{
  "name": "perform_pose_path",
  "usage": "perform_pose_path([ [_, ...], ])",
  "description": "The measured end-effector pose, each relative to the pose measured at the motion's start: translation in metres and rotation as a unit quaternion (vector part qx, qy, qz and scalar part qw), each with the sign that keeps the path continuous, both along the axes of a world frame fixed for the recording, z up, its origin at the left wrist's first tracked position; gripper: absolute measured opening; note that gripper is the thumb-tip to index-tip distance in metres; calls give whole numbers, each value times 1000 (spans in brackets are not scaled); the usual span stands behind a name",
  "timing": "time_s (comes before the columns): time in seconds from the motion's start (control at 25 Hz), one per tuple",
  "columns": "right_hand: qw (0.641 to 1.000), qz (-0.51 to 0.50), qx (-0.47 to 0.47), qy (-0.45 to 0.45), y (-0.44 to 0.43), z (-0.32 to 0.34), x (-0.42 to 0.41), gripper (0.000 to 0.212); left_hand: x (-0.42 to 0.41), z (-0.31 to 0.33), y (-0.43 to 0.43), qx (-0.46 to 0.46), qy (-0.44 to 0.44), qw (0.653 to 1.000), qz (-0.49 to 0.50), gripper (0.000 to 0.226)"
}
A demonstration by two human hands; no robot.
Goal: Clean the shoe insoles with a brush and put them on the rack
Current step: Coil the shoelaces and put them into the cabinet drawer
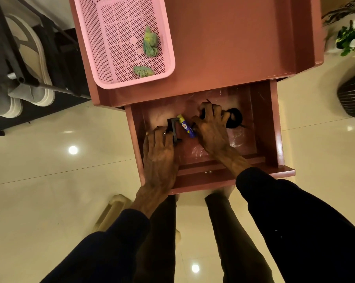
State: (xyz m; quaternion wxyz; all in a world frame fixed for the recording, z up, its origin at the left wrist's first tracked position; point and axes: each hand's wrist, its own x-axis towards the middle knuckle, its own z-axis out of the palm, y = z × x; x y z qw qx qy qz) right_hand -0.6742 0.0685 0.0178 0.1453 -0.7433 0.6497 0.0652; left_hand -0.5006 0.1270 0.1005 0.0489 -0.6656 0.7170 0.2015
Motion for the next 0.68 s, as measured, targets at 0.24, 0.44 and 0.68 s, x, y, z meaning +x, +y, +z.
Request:
perform_pose_path([
  [0.24,1000,-1,-6,2,3,-3,10,22,-6,-3,8,-27,1,1000,13,59],
  [0.44,1000,-14,-23,13,1,5,9,36,-7,-9,12,-43,1,999,9,56],
  [0.68,995,97,19,1,4,10,13,94,7,-15,13,-72,-2,997,29,43],
])
